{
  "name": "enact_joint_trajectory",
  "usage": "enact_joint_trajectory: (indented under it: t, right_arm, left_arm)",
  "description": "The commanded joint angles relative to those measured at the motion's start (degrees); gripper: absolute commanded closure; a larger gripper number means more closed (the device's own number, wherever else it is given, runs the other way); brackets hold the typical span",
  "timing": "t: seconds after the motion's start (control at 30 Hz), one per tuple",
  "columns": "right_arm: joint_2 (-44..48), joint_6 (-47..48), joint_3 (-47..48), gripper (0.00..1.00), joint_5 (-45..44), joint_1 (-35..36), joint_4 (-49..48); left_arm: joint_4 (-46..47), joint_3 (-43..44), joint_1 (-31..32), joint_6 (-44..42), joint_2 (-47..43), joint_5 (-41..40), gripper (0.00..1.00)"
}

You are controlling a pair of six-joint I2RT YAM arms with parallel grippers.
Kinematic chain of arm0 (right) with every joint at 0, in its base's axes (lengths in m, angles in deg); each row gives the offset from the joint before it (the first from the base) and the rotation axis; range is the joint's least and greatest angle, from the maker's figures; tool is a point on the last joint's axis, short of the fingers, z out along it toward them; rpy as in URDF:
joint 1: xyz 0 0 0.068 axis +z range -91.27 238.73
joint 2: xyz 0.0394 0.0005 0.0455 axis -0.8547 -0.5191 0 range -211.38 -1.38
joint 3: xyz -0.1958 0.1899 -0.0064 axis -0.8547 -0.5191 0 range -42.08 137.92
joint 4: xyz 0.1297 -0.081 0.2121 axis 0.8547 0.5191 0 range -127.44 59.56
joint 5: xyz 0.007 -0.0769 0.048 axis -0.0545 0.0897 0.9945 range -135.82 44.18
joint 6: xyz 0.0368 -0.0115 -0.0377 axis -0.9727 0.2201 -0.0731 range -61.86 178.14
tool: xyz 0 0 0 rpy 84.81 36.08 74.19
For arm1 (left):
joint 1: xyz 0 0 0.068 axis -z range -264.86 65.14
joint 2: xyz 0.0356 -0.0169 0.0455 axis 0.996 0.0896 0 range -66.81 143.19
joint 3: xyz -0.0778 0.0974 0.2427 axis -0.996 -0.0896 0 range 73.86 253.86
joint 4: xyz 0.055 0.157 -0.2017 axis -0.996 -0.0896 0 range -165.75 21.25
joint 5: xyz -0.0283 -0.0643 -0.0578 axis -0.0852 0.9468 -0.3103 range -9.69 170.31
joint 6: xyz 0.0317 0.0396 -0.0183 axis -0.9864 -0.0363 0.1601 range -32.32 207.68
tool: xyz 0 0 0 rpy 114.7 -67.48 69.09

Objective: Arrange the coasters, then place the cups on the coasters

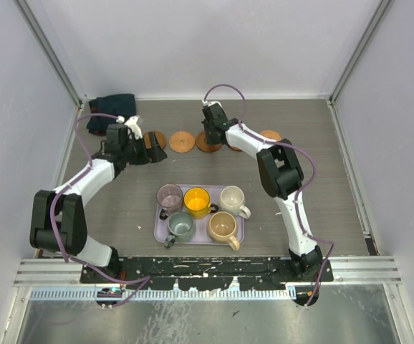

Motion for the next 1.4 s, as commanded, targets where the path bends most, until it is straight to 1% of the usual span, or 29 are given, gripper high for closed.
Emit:
enact_joint_trajectory:
  t: [0.0,0.2,0.4,0.6,1.1,1.17,1.37]
  right_arm:
    - [-0.1,0.3,2.7,0.84,-0.2,-0.3,-0.8]
    - [-1.3,0.3,2.6,0.83,-2.3,-0.4,-0.2]
    - [-1.8,0.0,2.9,0.84,-6.4,-0.6,0.6]
    - [-1.9,-0.9,3.1,0.84,-7.9,-1.3,1.5]
    - [-1.9,-0.4,3.9,0.83,-5.7,-1.7,1.0]
    - [-2.1,0.0,4.8,0.83,-5.1,-1.7,1.0]
    - [-2.1,0.3,6.8,0.83,-3.4,-1.5,0.7]
  left_arm:
    - [2.7,-0.1,0.2,-0.2,-2.9,-0.9,0.13]
    - [2.2,0.1,0.2,-0.4,-2.7,-0.7,0.13]
    - [2.0,0.2,0.2,-0.5,-2.4,-0.5,0.13]
    - [2.0,0.3,0.2,-0.6,-2.1,-0.4,0.13]
    - [2.0,0.4,0.2,-0.7,-1.8,-0.6,0.13]
    - [2.0,0.5,0.1,-0.7,-1.9,-0.7,0.1]
    - [2.0,0.6,0.2,-0.8,-2.0,-0.7,0.08]
